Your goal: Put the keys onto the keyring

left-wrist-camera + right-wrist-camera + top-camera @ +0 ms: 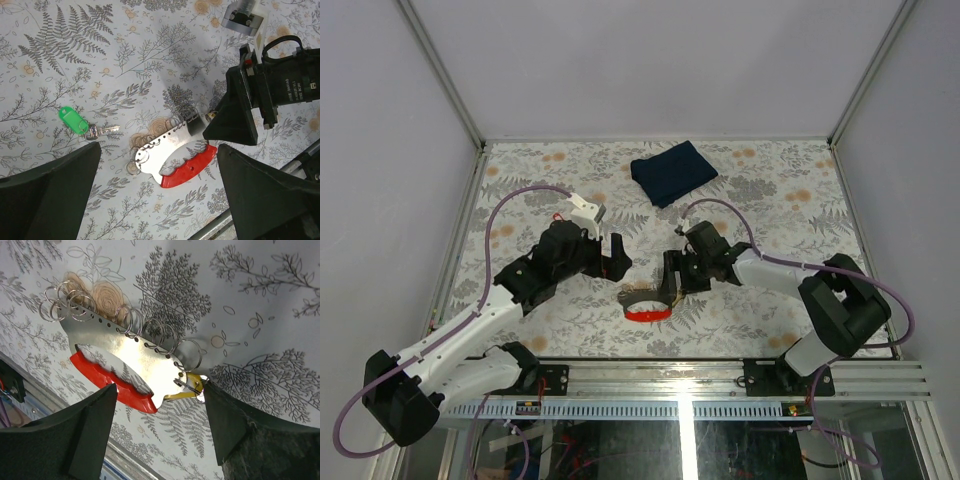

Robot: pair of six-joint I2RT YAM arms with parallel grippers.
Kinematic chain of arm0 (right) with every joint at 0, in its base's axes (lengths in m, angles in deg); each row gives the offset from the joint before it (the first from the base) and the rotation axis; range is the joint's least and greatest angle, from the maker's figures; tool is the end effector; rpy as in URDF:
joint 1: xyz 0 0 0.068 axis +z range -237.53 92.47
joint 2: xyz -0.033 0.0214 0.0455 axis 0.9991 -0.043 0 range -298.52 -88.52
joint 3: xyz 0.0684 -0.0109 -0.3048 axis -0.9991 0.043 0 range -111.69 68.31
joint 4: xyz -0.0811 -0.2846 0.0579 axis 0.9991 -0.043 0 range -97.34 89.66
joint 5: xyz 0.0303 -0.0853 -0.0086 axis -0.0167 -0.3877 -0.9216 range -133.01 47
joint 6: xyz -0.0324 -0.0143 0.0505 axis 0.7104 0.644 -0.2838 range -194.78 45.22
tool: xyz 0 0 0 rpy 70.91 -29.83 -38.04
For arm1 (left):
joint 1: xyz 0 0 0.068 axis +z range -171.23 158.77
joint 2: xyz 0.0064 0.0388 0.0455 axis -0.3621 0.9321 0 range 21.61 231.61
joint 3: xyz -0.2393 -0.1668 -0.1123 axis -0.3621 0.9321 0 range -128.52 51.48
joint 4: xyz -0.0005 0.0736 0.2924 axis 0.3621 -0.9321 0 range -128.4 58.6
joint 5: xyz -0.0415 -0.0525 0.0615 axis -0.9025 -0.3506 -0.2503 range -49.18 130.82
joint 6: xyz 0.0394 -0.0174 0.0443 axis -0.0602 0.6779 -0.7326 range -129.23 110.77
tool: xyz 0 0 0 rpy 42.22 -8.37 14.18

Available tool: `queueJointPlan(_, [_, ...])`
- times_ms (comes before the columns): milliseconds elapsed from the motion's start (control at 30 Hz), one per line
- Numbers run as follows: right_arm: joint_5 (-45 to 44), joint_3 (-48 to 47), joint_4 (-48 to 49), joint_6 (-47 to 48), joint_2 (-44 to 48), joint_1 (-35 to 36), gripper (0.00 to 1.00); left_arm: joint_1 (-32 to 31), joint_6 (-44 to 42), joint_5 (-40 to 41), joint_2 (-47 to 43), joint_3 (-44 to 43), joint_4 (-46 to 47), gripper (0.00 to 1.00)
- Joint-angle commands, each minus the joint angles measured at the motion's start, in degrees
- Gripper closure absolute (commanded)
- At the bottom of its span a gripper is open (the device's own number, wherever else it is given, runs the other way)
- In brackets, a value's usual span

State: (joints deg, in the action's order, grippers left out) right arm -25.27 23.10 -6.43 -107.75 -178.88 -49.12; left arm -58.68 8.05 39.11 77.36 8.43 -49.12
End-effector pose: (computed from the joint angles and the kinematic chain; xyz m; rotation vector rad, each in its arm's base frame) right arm 0.2586 0.2231 0.1647 -0.2692 2.6220 0.8735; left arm 0.1943 -0.1507 0.2998 0.3963 2.1232 -0.5970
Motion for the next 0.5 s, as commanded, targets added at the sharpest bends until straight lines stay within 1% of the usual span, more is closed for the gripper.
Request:
queueJointPlan(0, [0.5, 1.1, -6.2, 2.0, 4.0, 0.1, 0.23, 0.4, -1.2, -0.1, -0.1, 0.0, -0.4, 0.00])
queueJointPlan(267, [-9.2, -1.7, -11.2, 4.7, 8.9, 0.0, 0.23, 0.4, -1.0, 0.1, -0.4, 0.2, -0.6, 0.00])
queueJointPlan(367, [-10.4, -2.7, -10.4, 4.3, 9.6, -0.1, 0.25, 0.4, -1.1, 0.2, -0.2, 0.1, -0.6, 0.00])
queueJointPlan(467, [-9.1, -3.9, -9.1, 2.6, 8.3, -0.7, 0.28, 0.4, -1.1, 0.1, -0.1, 0.0, -0.6, 0.00])
